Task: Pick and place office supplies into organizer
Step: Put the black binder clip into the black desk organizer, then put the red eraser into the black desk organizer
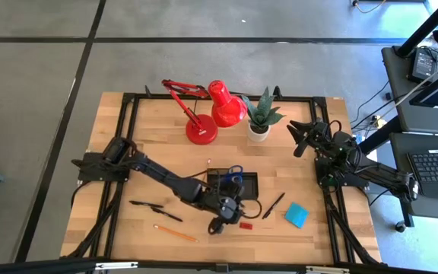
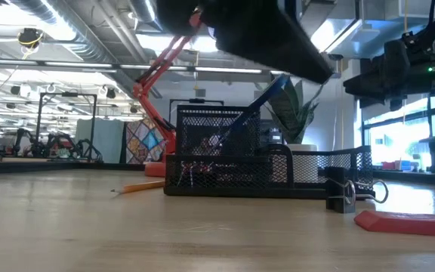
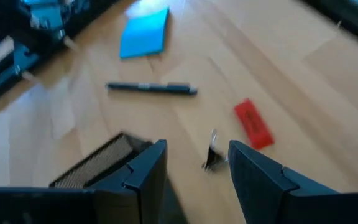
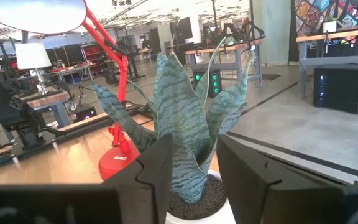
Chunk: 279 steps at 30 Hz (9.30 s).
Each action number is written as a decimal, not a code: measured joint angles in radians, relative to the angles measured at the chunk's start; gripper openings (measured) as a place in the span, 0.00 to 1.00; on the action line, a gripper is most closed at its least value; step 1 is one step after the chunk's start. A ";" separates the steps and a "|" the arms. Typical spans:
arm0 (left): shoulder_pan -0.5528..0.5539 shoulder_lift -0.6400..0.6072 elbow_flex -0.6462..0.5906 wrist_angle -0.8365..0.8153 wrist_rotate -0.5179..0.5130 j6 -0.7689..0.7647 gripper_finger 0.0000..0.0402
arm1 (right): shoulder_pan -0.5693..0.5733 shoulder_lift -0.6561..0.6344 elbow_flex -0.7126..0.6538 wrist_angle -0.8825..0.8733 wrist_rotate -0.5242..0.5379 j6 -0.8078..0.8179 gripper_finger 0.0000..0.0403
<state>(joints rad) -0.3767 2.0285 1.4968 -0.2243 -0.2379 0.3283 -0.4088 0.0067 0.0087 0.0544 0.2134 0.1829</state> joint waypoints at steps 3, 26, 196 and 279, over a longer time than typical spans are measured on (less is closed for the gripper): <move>0.015 0.000 0.007 -0.022 0.036 0.013 0.41 | 0.000 0.000 0.000 0.000 0.000 -0.001 0.32; -0.053 -0.183 0.101 -0.442 -0.150 -0.208 0.38 | 0.000 0.000 0.000 0.016 -0.058 0.020 0.32; 0.117 -1.365 -1.415 0.711 -0.240 -0.263 0.32 | 0.889 2.002 1.476 -0.794 0.387 0.116 0.00; 0.117 -1.365 -1.415 0.669 -0.241 -0.263 0.32 | 1.167 1.975 1.419 -0.774 0.228 0.600 0.54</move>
<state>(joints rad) -0.2600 0.6636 0.0818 0.4446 -0.4786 0.0654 0.7580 1.9812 1.4274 -0.7200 0.4417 0.7825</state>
